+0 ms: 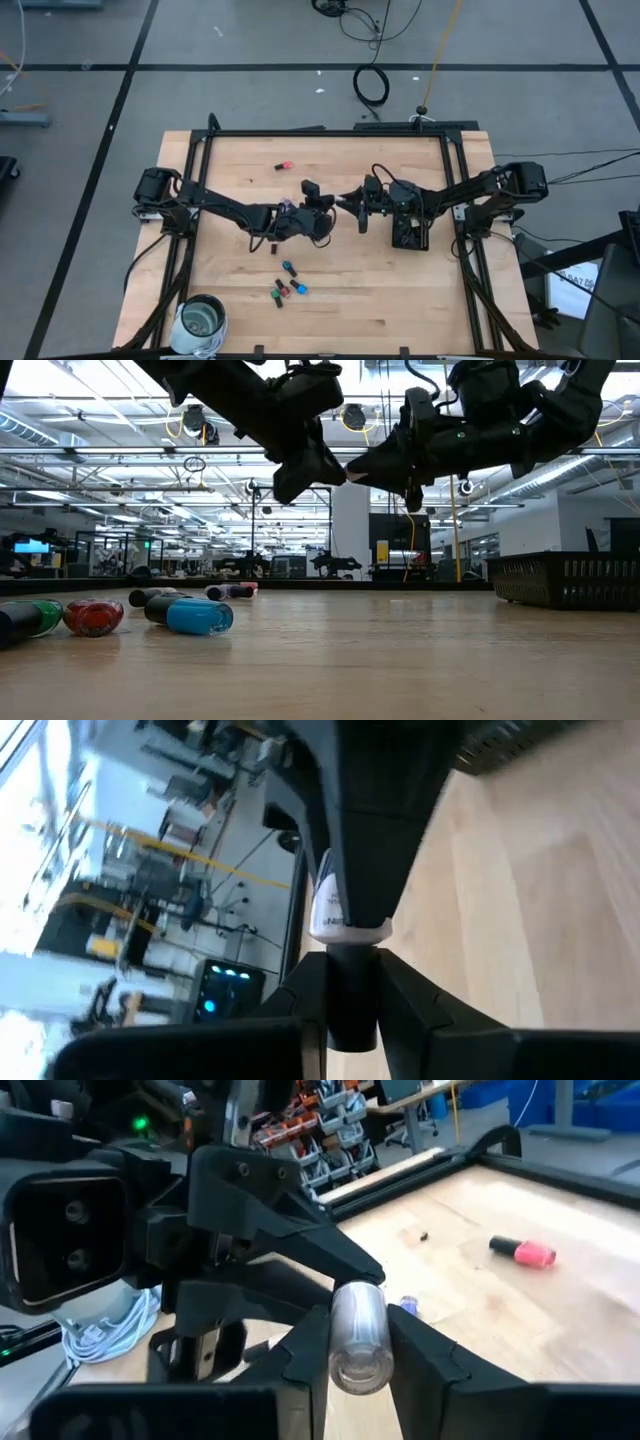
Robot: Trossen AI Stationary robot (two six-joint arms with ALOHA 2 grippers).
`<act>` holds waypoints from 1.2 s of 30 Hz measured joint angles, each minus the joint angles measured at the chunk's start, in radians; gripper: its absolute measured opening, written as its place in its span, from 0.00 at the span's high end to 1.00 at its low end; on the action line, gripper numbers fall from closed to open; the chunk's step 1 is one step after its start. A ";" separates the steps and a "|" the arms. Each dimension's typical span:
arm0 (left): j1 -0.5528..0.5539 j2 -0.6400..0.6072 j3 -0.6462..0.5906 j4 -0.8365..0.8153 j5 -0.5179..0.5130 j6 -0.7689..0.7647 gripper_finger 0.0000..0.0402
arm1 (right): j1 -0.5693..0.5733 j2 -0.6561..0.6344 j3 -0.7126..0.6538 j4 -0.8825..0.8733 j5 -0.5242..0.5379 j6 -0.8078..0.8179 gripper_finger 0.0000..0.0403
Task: Pick & Place Nail Polish
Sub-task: Put the white nail polish into the black basket
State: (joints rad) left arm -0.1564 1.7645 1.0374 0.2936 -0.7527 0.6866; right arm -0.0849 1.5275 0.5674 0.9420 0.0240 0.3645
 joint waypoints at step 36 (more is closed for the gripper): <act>0.135 -0.161 -0.013 -0.027 0.610 -0.597 0.22 | -0.014 -0.351 -0.003 -0.683 0.158 -0.116 0.83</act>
State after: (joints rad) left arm -0.0216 1.6039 1.0242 0.2663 -0.1424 0.0898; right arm -0.0988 1.1770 0.5643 0.2591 0.1823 0.2485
